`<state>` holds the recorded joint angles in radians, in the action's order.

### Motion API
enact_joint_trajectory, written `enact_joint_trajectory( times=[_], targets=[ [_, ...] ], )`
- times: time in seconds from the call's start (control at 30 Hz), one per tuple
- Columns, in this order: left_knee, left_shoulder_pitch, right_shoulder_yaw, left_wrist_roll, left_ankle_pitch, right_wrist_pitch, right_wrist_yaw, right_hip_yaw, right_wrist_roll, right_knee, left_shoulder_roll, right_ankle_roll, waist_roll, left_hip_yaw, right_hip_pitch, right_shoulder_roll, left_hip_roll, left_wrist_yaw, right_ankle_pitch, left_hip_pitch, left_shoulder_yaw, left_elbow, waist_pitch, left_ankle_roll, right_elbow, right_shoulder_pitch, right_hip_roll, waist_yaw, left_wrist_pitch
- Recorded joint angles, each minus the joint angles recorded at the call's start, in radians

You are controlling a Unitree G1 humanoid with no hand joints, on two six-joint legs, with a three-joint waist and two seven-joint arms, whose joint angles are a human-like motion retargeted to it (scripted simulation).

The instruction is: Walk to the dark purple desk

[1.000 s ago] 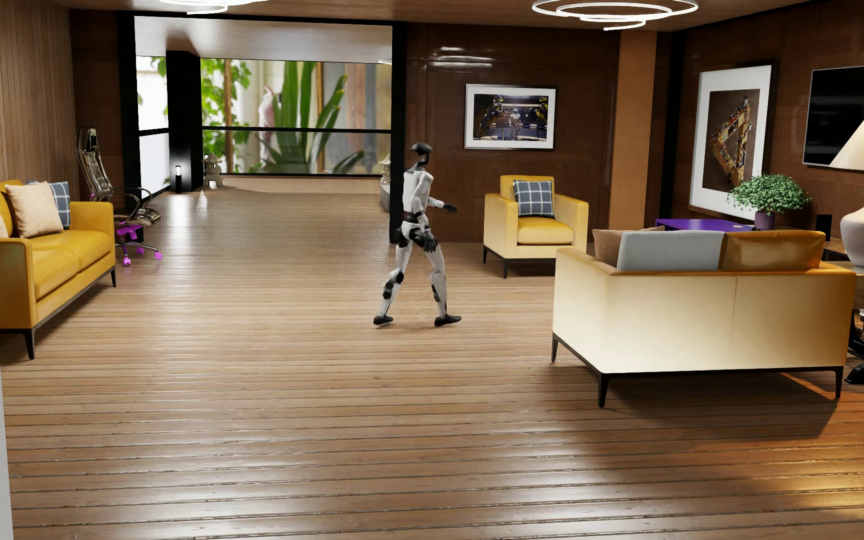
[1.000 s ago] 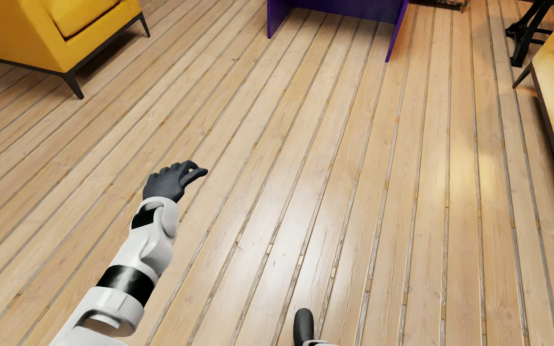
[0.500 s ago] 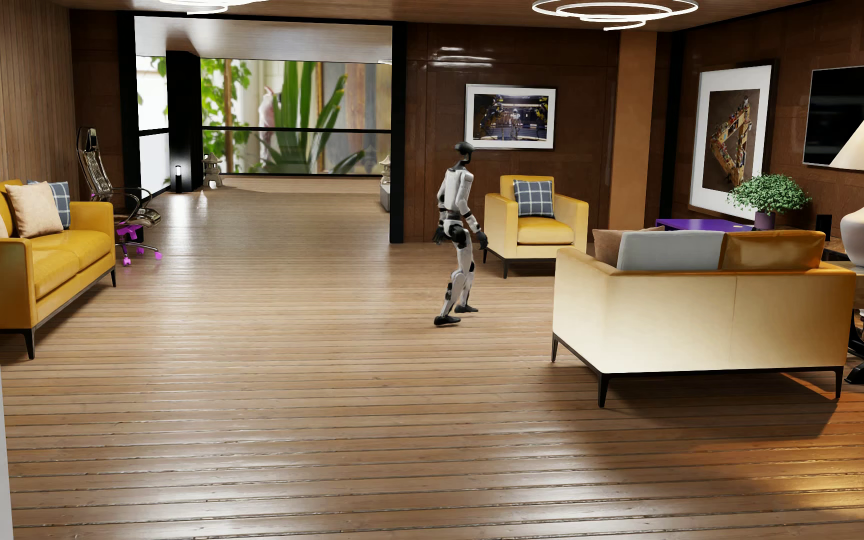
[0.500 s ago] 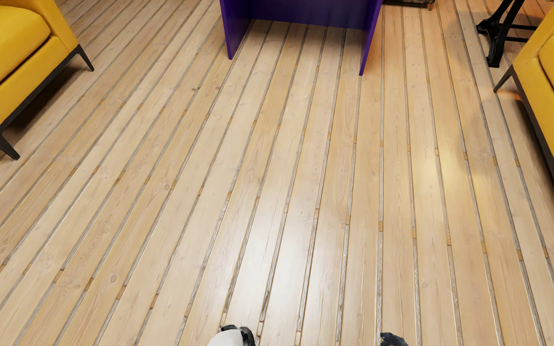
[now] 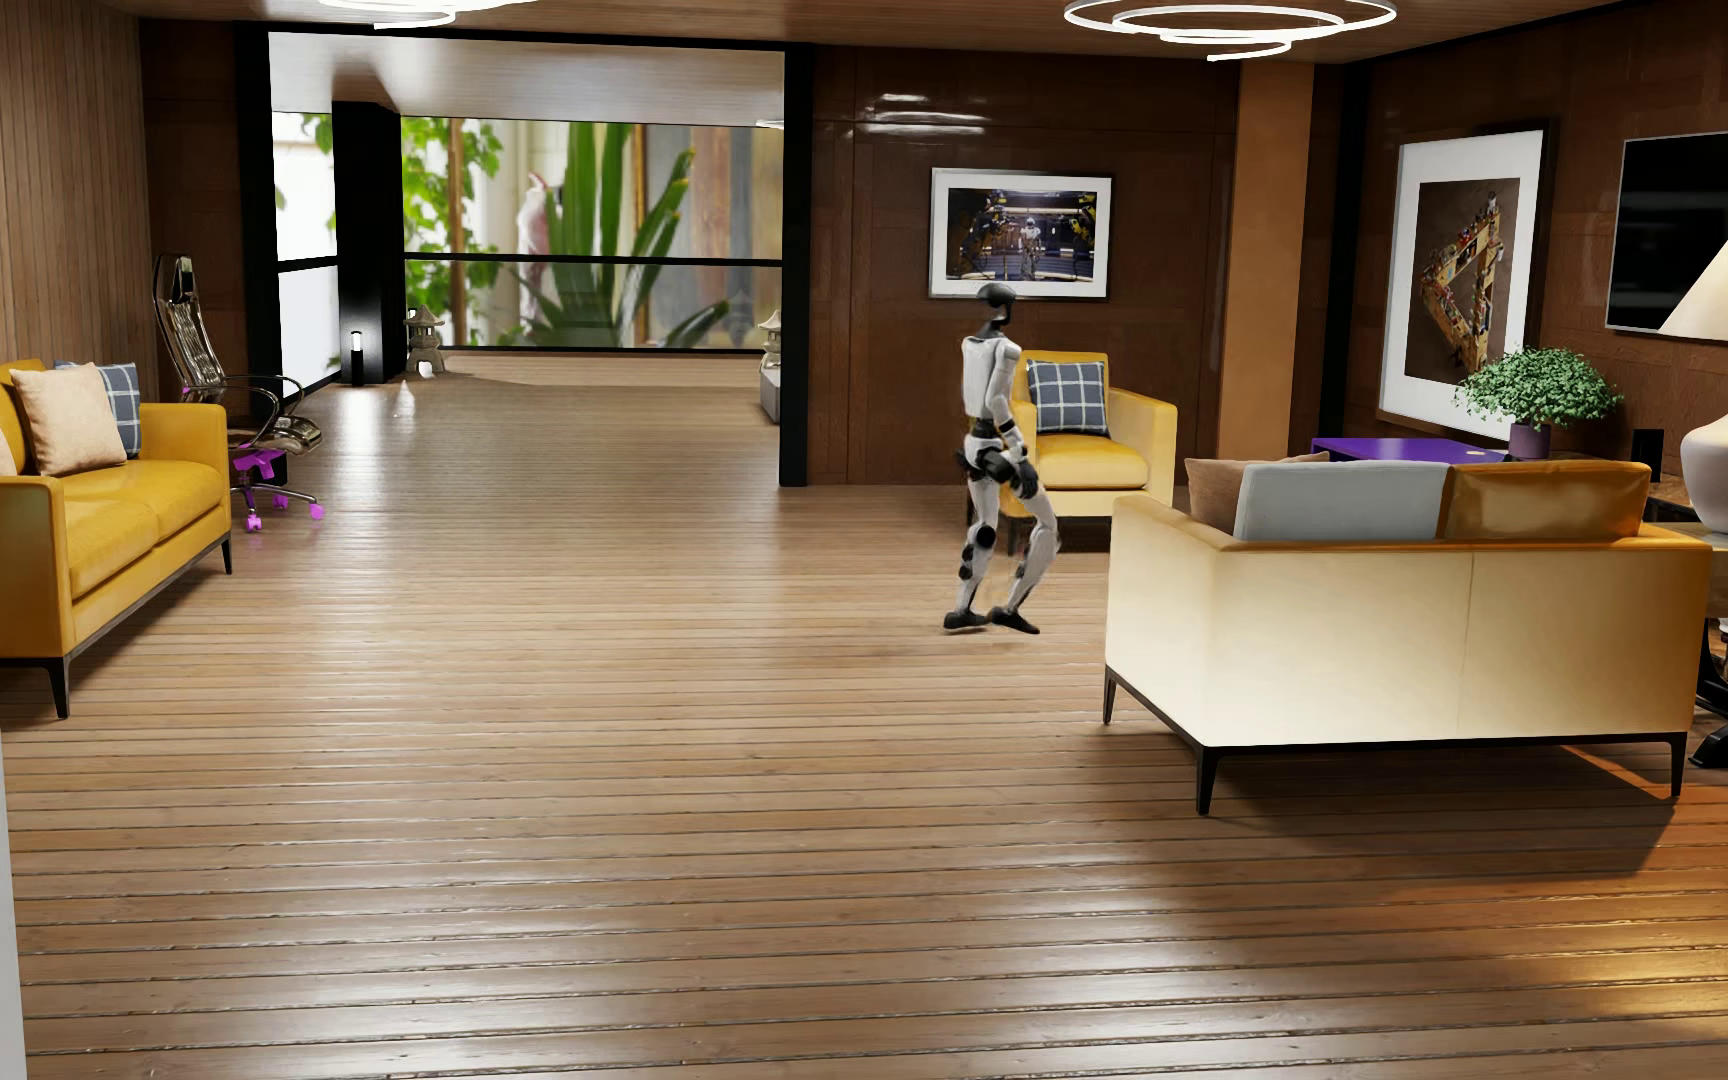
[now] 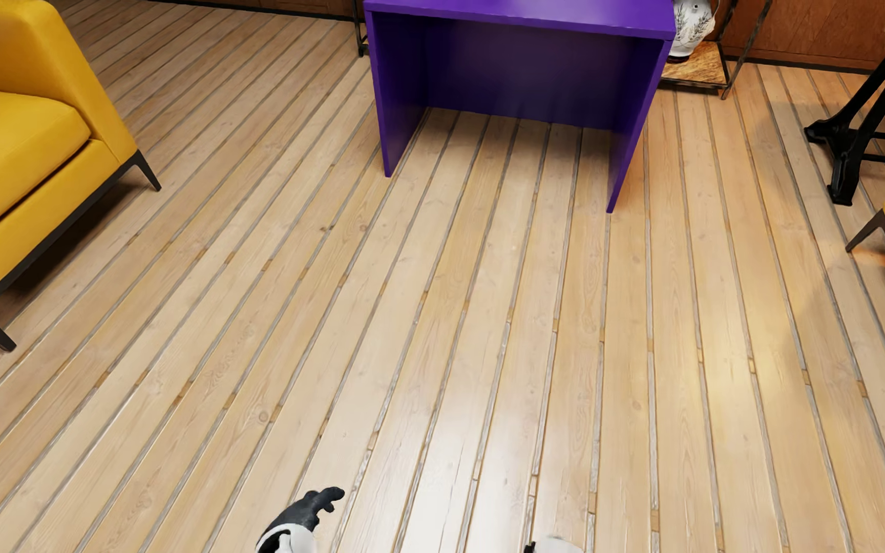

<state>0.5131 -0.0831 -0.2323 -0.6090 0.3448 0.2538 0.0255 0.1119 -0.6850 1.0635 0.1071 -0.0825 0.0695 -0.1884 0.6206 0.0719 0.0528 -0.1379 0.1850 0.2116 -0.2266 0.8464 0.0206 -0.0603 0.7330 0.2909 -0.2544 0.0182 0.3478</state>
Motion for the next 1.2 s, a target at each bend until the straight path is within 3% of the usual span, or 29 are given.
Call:
enact_joint_trajectory(
  times=[0.03,0.07,0.1,0.13,0.2,0.27,0.33,0.43,0.47,0.53,0.6,0.63,0.67,0.77,0.8,0.83,0.87,0.93,0.97,1.0,1.03,1.07,1.13,1.2],
  targets=[
    [-0.009,-0.058,-0.014,-0.015,0.022,0.001,-0.006,0.047,0.004,-0.186,0.012,0.018,0.006,0.026,-0.001,0.000,0.011,0.026,-0.018,-0.022,-0.036,-0.028,-0.005,0.007,0.006,0.011,-0.007,0.012,-0.035],
    [-0.025,-0.108,-0.026,-0.026,0.039,0.009,-0.005,0.073,0.008,-0.395,0.023,0.006,0.009,0.053,-0.013,-0.001,0.021,0.047,-0.055,-0.045,-0.065,-0.057,-0.011,0.013,0.014,0.019,0.001,0.019,-0.064],
    [-0.038,-0.149,-0.039,-0.027,0.060,0.014,-0.005,0.037,0.012,-0.596,0.026,-0.030,0.010,0.081,-0.035,-0.002,0.027,0.059,-0.080,-0.068,-0.080,-0.088,-0.019,0.021,0.022,0.028,0.023,0.025,-0.086],
    [-0.047,-0.179,-0.040,-0.030,0.078,0.016,-0.002,-0.009,0.007,-0.742,0.030,0.013,0.012,0.106,-0.064,-0.002,0.029,0.056,-0.099,-0.093,-0.089,-0.116,-0.025,0.030,0.033,0.036,0.032,0.030,-0.098],
    [-0.032,-0.193,-0.026,-0.039,0.116,0.023,0.019,0.067,-0.012,-0.757,0.034,0.051,0.013,0.139,-0.119,-0.006,0.007,0.026,-0.191,-0.149,-0.093,-0.166,-0.028,0.060,0.061,0.041,0.015,0.029,-0.103],
    [0.068,-0.143,-0.019,-0.011,0.092,0.038,0.018,0.101,-0.030,-0.630,0.030,0.102,-0.002,0.149,-0.139,-0.017,-0.058,-0.032,-0.107,-0.172,-0.062,-0.197,-0.020,0.098,0.080,0.018,0.039,0.032,-0.101],
    [0.252,-0.043,-0.017,0.022,-0.068,0.032,-0.008,0.130,-0.037,-0.567,0.035,0.105,-0.021,0.159,-0.191,-0.040,-0.129,-0.043,-0.010,-0.138,-0.041,-0.186,-0.011,0.097,0.072,-0.018,0.092,0.031,-0.086],
    [0.687,0.070,-0.005,0.018,-0.424,-0.033,-0.034,0.191,-0.015,-0.625,0.093,0.131,-0.066,0.236,-0.330,-0.098,-0.256,0.078,0.058,0.078,-0.103,-0.080,0.012,0.128,0.018,-0.060,0.214,0.033,-0.028],
    [0.803,0.098,0.003,0.021,-0.448,-0.034,-0.055,0.200,-0.007,-0.615,0.093,0.137,-0.085,0.251,-0.357,-0.105,-0.297,0.101,0.090,0.159,-0.115,-0.025,0.022,0.136,-0.003,-0.088,0.241,0.029,0.010],
    [0.899,0.151,0.031,0.055,-0.342,-0.053,-0.098,0.178,-0.013,-0.580,0.047,0.140,-0.114,0.228,-0.381,-0.086,-0.315,0.108,0.148,0.293,-0.112,0.118,0.035,0.112,0.004,-0.144,0.271,0.012,0.102],
    [0.808,0.231,0.090,0.023,-0.284,-0.052,-0.079,0.133,-0.051,-0.581,0.034,0.134,-0.125,0.123,-0.411,-0.062,-0.341,0.216,0.186,0.372,-0.188,0.184,0.035,0.078,0.040,-0.219,0.296,-0.013,0.113],
    [0.704,0.278,0.124,0.010,-0.248,-0.061,-0.057,0.111,-0.063,-0.586,0.043,0.128,-0.129,0.068,-0.423,-0.051,-0.336,0.265,0.203,0.397,-0.214,0.170,0.031,0.066,0.049,-0.255,0.305,-0.025,0.079],
    [0.570,0.331,0.153,0.029,-0.230,-0.071,-0.040,0.090,-0.070,-0.593,0.049,0.120,-0.131,0.021,-0.435,-0.047,-0.322,0.282,0.220,0.413,-0.191,0.137,0.024,0.067,0.049,-0.284,0.313,-0.036,0.053],
    [-0.003,0.464,0.197,0.117,-0.293,-0.118,-0.046,0.044,-0.049,-0.635,0.023,0.102,-0.140,-0.006,-0.478,-0.058,-0.237,0.187,0.270,0.394,-0.028,0.036,-0.007,0.113,0.006,-0.318,0.343,-0.059,0.045],
    [-0.180,0.486,0.198,0.124,-0.374,-0.118,-0.061,0.030,-0.040,-0.657,0.003,0.095,-0.145,-0.026,-0.496,-0.060,-0.229,0.147,0.280,0.363,0.007,0.017,-0.019,0.060,-0.003,-0.319,0.348,-0.063,0.049],
    [-0.228,0.492,0.197,0.108,-0.445,-0.118,-0.073,0.011,-0.030,-0.657,-0.012,0.087,-0.148,-0.064,-0.509,-0.063,-0.240,0.125,0.293,0.338,0.011,0.015,-0.027,-0.009,-0.004,-0.319,0.350,-0.065,0.063],
    [-0.214,0.478,0.190,0.094,-0.431,-0.105,-0.086,-0.009,-0.023,-0.629,-0.030,0.078,-0.146,-0.090,-0.510,-0.061,-0.243,0.125,0.304,0.327,0.005,0.028,-0.032,-0.048,0.002,-0.318,0.339,-0.067,0.081],
    [-0.139,0.378,0.149,0.017,-0.354,-0.059,-0.118,-0.007,0.006,-0.497,-0.017,0.063,-0.120,-0.099,-0.493,-0.064,-0.224,0.206,0.272,0.309,-0.087,0.094,-0.030,-0.027,0.032,-0.285,0.291,-0.065,0.094],
    [-0.102,0.316,0.145,-0.027,-0.318,-0.037,-0.103,-0.010,0.006,-0.400,0.007,0.042,-0.110,-0.104,-0.465,-0.062,-0.215,0.267,0.201,0.296,-0.142,0.109,-0.027,-0.028,0.053,-0.261,0.266,-0.061,0.090],
    [-0.081,0.260,0.157,-0.065,-0.283,-0.023,-0.036,-0.043,-0.010,-0.276,0.029,-0.001,-0.104,-0.125,-0.415,-0.040,-0.206,0.302,0.111,0.274,-0.185,0.099,-0.025,-0.035,0.081,-0.249,0.244,-0.056,0.069],
    [-0.069,0.203,0.162,-0.083,-0.248,-0.023,0.034,-0.089,-0.031,-0.139,0.038,-0.073,-0.097,-0.151,-0.355,-0.006,-0.197,0.283,0.023,0.246,-0.190,0.081,-0.023,-0.036,0.100,-0.243,0.227,-0.052,0.049],
    [-0.060,0.173,0.143,-0.077,-0.218,-0.001,0.056,-0.138,-0.041,0.002,0.053,-0.115,-0.086,-0.176,-0.292,0.018,-0.187,0.208,-0.029,0.213,-0.159,0.039,-0.020,-0.032,0.112,-0.242,0.218,-0.049,0.031],
    [-0.048,0.085,0.060,-0.033,-0.171,0.024,-0.058,-0.159,-0.025,0.183,0.068,-0.106,-0.060,-0.216,-0.170,0.026,-0.176,0.029,-0.003,0.159,-0.074,-0.006,-0.014,-0.014,0.104,-0.219,0.157,-0.045,0.010],
    [-0.059,-0.013,-0.008,0.014,-0.144,0.020,-0.129,-0.109,0.019,0.165,0.102,-0.071,-0.042,-0.227,-0.086,0.009,-0.170,-0.029,0.028,0.110,-0.030,-0.019,-0.012,0.005,0.087,-0.184,0.074,-0.031,0.004]
  ],
)
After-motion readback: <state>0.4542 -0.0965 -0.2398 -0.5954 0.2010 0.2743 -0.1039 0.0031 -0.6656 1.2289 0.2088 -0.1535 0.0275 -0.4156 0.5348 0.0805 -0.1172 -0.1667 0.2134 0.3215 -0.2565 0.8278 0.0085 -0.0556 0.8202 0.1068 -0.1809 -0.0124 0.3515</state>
